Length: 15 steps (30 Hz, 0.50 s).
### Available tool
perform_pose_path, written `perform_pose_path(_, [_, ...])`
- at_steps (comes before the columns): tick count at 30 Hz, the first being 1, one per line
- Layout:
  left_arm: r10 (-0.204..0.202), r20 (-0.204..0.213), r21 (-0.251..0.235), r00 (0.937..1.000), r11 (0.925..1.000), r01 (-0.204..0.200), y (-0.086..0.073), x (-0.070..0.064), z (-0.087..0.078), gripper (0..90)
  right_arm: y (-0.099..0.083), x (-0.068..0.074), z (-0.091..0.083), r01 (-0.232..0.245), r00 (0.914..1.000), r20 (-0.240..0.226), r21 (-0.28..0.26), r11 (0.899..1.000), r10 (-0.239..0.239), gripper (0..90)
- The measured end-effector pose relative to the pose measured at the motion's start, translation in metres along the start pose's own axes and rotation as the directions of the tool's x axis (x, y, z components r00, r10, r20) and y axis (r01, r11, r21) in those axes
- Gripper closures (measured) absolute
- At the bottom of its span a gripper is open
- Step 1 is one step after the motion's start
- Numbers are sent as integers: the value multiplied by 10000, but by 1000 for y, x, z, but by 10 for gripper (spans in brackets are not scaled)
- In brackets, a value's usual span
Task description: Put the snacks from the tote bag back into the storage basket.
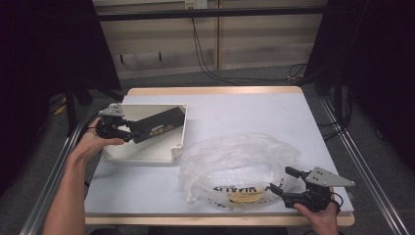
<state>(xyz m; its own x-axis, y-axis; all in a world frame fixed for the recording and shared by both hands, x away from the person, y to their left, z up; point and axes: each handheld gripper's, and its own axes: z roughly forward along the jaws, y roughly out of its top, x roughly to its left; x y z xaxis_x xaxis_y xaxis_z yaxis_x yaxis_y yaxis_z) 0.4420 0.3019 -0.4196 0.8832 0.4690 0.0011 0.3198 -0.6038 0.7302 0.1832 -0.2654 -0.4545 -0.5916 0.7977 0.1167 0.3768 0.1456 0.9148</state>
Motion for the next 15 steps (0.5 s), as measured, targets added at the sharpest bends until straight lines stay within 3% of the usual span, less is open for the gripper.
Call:
perform_pose_path(5, [44,-30,102,10000,9999,-43,-1,1,2,434,0,-1,-1,28,10000,-25,-38,10000,-28,183])
perform_pose_path(7, [88,134,326,9999,9994,-92,0,2,5,434,0,0,0,39,10000,-16,15,10000,-39,182])
perform_pose_path(9, [214,18,520,9998,9984,-215,1,2,7,434,0,0,1,66,10000,-30,18,10000,-66,182])
perform_pose_path(15, [111,49,685,9999,9976,-114,3,3,9,432,0,0,1,98,9999,-58,-3,10000,-98,182])
